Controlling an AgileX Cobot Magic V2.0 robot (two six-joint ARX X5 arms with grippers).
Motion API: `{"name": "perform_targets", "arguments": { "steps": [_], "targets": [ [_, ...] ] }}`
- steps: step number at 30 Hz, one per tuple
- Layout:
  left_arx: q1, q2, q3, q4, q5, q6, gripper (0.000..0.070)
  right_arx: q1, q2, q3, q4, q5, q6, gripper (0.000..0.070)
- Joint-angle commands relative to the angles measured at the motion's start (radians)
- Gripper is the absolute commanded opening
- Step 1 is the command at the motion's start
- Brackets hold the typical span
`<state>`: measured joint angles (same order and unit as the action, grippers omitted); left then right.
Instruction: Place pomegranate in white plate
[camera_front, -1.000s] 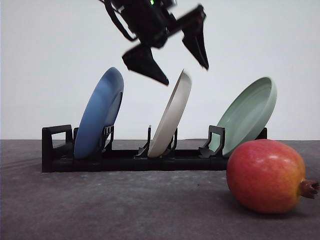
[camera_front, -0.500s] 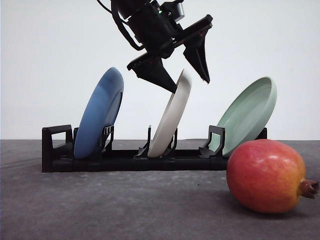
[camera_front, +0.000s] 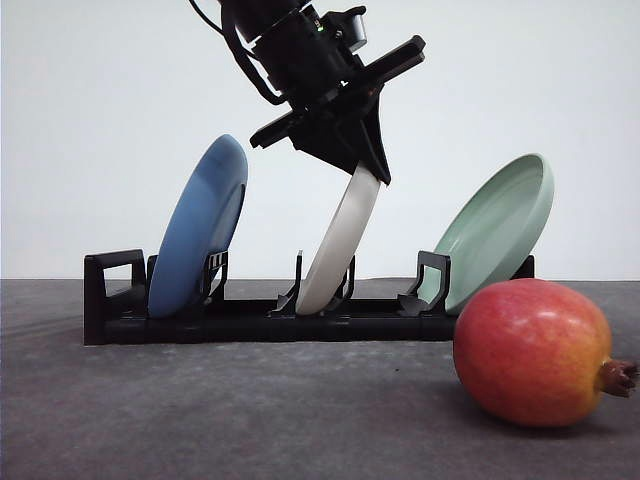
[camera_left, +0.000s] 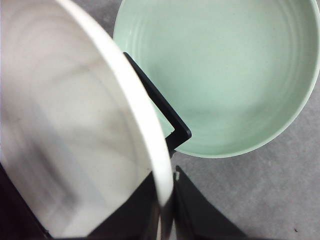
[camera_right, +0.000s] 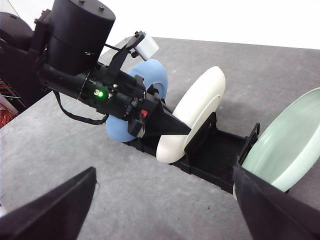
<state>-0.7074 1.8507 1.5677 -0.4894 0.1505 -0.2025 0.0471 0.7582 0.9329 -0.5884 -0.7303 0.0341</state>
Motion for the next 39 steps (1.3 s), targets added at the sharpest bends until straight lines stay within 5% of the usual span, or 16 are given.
{"name": "perform_targets", "arguments": {
  "steps": [1,17,25,34,39],
  "targets": [
    [-0.011,0.026,0.031,-0.002,0.004,-0.005,0.0,0.003,0.006,0.019,0.003,-0.002,0.01,0.0552],
    [-0.092,-0.134,0.128,-0.101,0.004,0.002,0.0,0.003,0.006,0.019,-0.012,0.024,0.01,0.0551],
    [-0.222,-0.308,0.128,-0.319,-0.008,0.083,0.0002,0.003,0.006,0.019,-0.023,0.023,0.031,0.0551],
    [-0.453,-0.371,0.123,-0.593,-0.245,0.113,0.0003,0.003,0.005,0.019,-0.025,0.023,0.038,0.0551],
    [-0.551,-0.371,0.039,-0.624,-0.36,0.096,0.0002,0.003,0.005,0.019,-0.033,0.023,0.038,0.0551]
  ]
}}
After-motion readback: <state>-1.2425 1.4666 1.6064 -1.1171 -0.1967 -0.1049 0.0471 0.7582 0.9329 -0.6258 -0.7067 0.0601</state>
